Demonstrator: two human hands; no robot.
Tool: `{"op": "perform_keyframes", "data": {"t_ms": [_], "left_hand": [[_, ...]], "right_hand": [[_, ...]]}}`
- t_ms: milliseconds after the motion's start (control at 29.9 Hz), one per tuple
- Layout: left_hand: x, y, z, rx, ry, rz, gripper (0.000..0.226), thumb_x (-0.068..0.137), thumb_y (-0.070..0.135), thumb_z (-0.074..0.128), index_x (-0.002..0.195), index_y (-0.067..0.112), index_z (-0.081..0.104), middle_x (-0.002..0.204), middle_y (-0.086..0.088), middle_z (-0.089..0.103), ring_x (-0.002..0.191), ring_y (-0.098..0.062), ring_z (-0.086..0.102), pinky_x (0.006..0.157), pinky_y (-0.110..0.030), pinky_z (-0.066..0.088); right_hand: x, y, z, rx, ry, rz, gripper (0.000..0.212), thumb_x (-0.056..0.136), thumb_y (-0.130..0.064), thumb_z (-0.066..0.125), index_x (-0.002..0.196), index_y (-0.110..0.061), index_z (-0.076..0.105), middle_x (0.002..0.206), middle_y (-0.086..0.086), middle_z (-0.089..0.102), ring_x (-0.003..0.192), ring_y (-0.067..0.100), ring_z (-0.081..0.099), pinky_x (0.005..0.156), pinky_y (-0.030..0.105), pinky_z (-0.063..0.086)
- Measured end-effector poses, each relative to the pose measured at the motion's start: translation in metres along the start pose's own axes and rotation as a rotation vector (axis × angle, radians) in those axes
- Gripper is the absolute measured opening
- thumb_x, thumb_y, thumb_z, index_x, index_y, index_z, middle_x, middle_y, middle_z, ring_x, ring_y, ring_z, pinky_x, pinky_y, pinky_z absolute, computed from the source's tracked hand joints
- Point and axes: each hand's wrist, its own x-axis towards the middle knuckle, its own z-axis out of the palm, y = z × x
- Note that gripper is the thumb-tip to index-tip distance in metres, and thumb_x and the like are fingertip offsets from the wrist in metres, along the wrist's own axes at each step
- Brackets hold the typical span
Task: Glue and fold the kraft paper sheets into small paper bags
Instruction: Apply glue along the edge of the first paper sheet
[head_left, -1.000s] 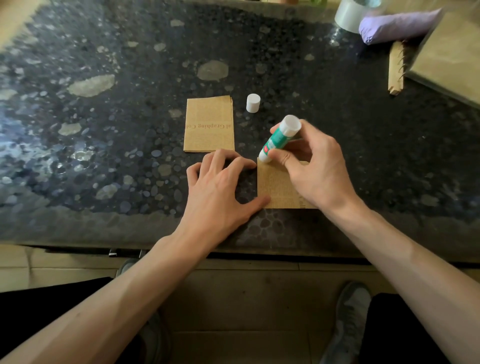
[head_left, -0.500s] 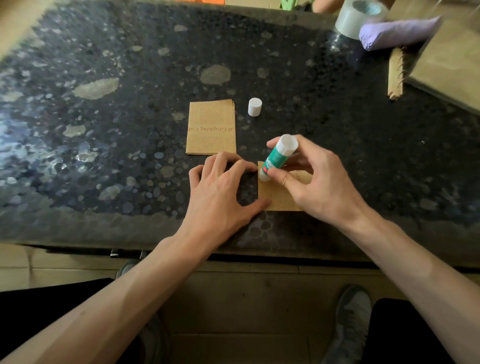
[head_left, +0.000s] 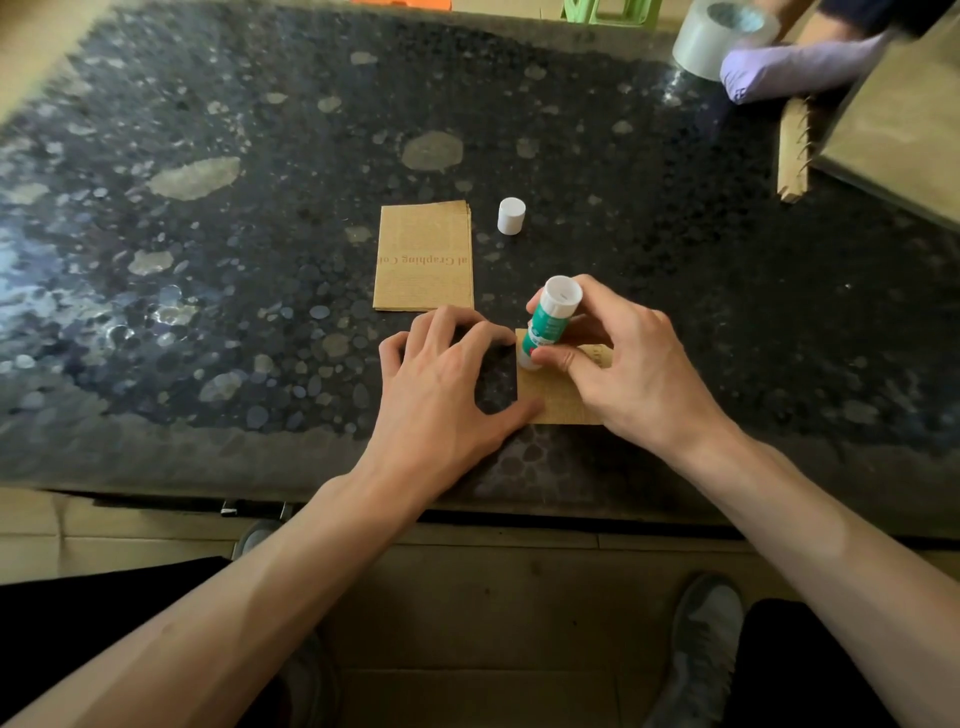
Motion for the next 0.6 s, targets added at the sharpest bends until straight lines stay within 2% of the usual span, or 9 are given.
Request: {"op": "perform_keyframes", "data": {"t_ms": [200,434,501,601], "left_hand": [[0.001,0.0,0.0,0.0,-0.001,0.001,0.06,0.08,0.069,0.066,0.13,0.039,0.057,0.133,0.011,0.045,0.13,-0.011,0.036,0.104,-0.03,0.015],[0.0,0.0,0.0,0.004,-0.007,-0.003,0.062,0.079,0.071,0.063,0.131,0.039,0.056,0.133,0.012,0.044,0.13,-0.01,0.036,0.104,-0.03,0.015],[0.0,0.0,0.0,0.006,-0.007,-0.006,0.063,0.079,0.071,0.064,0.131,0.038,0.055,0.134,0.011,0.044,0.13,-0.011,0.036,0.106,-0.032,0.017],[0.001,0.001,0.001,0.002,-0.009,-0.02,0.067,0.078,0.071,0.065,0.133,0.035,0.052,0.134,0.011,0.045,0.131,-0.011,0.037,0.108,-0.034,0.02]], "right_hand": [[0.003,0.004,0.005,-0.005,0.033,-0.002,0.031,0.092,-0.022,0.078,0.12,-0.019,0.064,0.11,-0.007,0.073,0.106,0.009,0.07,0.093,0.038,0.058],[0.009,0.003,0.008,-0.027,0.081,-0.005,0.032,0.092,-0.024,0.079,0.118,-0.017,0.064,0.109,-0.006,0.073,0.104,0.009,0.069,0.091,0.035,0.058],[0.011,0.002,0.007,-0.035,0.084,-0.003,0.031,0.092,-0.024,0.08,0.118,-0.016,0.064,0.108,-0.005,0.073,0.103,0.009,0.069,0.09,0.028,0.057],[0.014,0.002,0.006,-0.046,0.071,0.001,0.032,0.091,-0.025,0.08,0.117,-0.016,0.064,0.11,-0.006,0.073,0.103,0.007,0.069,0.087,0.01,0.051]]}}
